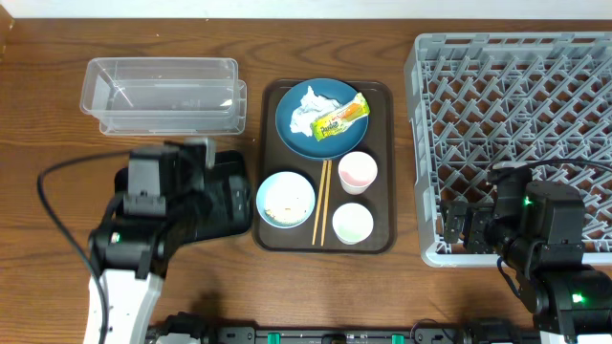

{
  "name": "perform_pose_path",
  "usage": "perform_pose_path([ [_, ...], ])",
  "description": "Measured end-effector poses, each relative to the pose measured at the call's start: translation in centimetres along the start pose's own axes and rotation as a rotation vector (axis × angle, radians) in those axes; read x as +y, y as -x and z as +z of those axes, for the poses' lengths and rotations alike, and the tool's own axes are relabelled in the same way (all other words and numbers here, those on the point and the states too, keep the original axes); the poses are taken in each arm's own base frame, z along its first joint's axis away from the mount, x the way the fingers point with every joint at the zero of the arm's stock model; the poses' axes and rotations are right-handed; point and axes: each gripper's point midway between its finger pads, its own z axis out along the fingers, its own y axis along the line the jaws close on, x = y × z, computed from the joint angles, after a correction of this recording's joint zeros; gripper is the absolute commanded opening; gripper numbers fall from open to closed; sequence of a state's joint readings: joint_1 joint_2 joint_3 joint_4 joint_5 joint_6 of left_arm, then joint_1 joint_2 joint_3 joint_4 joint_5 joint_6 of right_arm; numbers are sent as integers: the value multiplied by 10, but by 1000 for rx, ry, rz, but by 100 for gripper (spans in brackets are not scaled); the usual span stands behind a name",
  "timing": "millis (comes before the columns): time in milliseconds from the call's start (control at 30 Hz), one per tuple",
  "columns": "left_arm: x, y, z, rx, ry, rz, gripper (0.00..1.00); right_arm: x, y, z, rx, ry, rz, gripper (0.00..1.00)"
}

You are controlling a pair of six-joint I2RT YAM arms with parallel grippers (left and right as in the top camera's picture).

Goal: Sort waste into correct bins and load items into the dishwasher rack
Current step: 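Reach the left gripper to the blue plate and grasp the tissue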

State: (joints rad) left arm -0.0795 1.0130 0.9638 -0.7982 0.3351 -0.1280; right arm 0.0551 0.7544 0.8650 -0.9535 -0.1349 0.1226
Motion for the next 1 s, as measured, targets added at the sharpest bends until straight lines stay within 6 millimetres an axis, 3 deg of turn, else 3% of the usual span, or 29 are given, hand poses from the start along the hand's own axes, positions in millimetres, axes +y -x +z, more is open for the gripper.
perform_pose_path([
  [233,-11,80,34,-94,11,144,95,0,1,0,-6,1,-1,99],
  [433,-49,135,72,-173,-25,318,95,0,2,0,-8,-2,-1,99],
  [733,-79,164,114,-285,-105,363,95,-1,0,0,0,-5,0,99],
  [833,-89,158,131,-268,-127,381,95,-1,0,0,0,-5,0,99],
  [1000,-96,126,178,-153,-142,397,94,-1,-2,0,6,-6,1,99],
])
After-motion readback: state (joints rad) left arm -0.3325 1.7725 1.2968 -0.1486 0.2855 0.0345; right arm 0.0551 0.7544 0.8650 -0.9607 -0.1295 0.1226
